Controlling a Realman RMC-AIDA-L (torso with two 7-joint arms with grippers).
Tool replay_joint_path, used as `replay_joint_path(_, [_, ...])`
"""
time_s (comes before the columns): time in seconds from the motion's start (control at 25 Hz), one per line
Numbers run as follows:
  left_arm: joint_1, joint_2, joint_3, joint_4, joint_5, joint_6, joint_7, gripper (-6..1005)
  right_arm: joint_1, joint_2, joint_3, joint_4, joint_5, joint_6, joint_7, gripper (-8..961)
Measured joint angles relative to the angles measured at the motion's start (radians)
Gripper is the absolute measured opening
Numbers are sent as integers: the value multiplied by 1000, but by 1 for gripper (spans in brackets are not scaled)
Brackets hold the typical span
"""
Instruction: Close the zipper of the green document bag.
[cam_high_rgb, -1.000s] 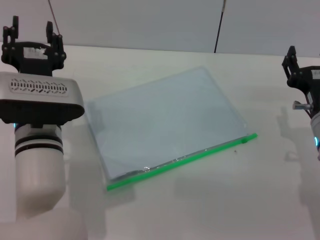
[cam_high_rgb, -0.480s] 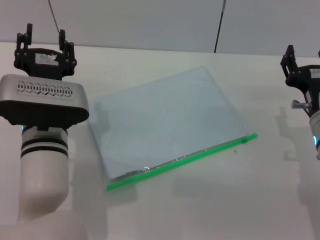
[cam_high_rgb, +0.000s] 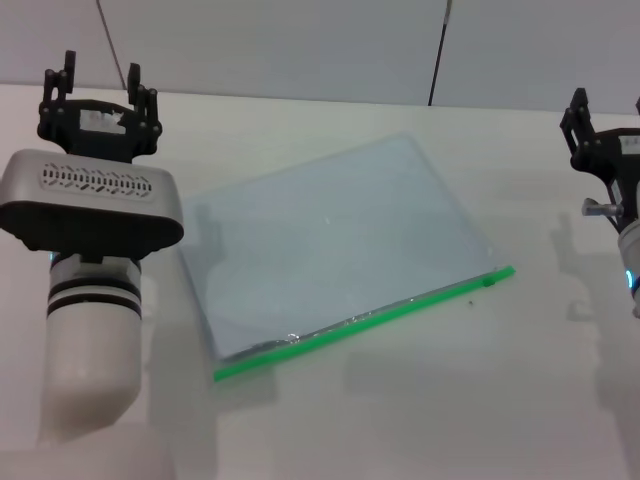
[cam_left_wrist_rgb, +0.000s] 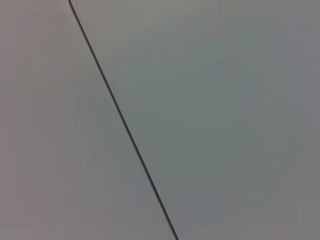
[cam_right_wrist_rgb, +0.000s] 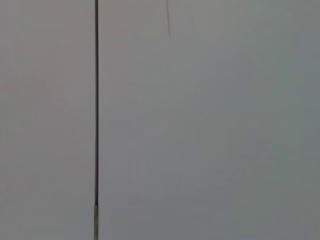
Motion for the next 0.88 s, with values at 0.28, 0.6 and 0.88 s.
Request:
replay_joint_path(0.28, [-2, 0, 3, 0, 0, 0, 0, 617, 3, 0, -3, 0, 0, 3, 0, 730])
replay_joint_path(0.6, [-9, 0, 4, 0, 0, 12, 0, 617, 5, 0, -5, -1, -2, 4, 0, 730])
replay_joint_path(0.88, [-12, 1, 10, 9, 0, 12, 2, 617, 6, 0, -6, -3, -7, 4, 0, 730])
